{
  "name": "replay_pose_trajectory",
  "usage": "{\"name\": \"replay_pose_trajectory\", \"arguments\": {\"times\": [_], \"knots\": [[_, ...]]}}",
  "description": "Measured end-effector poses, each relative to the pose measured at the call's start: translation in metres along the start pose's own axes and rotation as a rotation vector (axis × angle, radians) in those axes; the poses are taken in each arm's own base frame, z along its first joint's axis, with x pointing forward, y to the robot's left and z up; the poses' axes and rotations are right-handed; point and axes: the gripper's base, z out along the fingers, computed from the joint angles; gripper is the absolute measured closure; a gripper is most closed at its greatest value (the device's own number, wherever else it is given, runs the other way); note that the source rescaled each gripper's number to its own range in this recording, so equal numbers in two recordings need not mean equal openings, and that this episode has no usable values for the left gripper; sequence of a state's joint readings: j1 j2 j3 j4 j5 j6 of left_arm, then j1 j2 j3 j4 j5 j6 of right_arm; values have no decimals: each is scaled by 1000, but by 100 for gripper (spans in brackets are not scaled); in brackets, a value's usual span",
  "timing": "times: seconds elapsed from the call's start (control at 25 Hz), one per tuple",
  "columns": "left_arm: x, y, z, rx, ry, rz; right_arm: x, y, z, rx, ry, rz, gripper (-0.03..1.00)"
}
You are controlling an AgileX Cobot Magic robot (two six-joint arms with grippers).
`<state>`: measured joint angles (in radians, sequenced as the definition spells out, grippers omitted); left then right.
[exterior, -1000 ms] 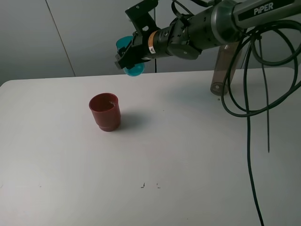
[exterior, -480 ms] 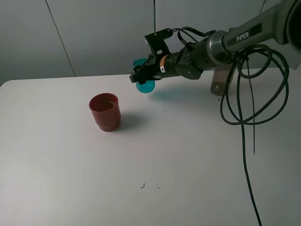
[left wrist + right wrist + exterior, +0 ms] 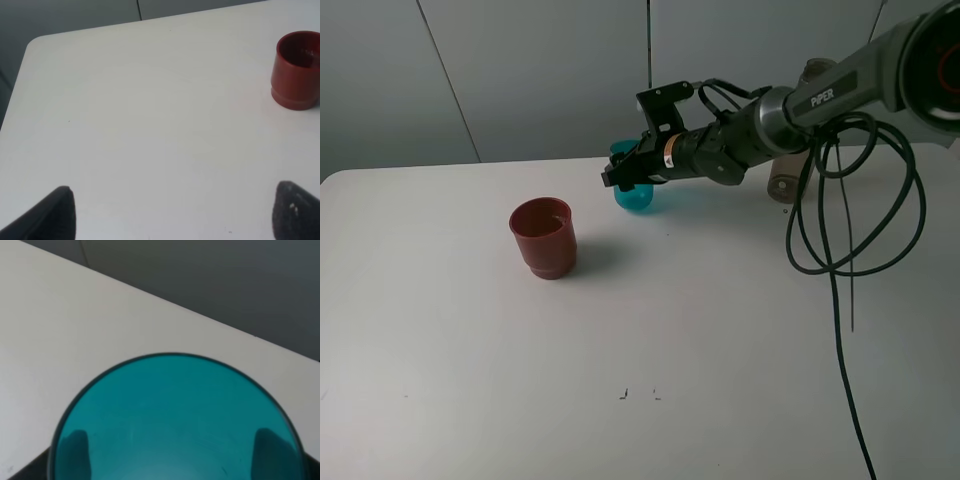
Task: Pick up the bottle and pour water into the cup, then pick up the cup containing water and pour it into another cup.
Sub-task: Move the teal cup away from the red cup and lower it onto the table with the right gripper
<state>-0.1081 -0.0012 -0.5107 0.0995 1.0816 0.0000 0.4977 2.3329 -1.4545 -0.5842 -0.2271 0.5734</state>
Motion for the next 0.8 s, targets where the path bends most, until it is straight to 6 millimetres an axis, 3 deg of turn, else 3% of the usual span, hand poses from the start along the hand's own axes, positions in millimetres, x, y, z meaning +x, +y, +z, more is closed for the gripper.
{"name": "replay_pose_trajectory", "arguments": {"times": [0.8], "knots": [[0, 0, 0, 0, 0, 0, 2, -1, 0, 15, 23, -43, 86]]}}
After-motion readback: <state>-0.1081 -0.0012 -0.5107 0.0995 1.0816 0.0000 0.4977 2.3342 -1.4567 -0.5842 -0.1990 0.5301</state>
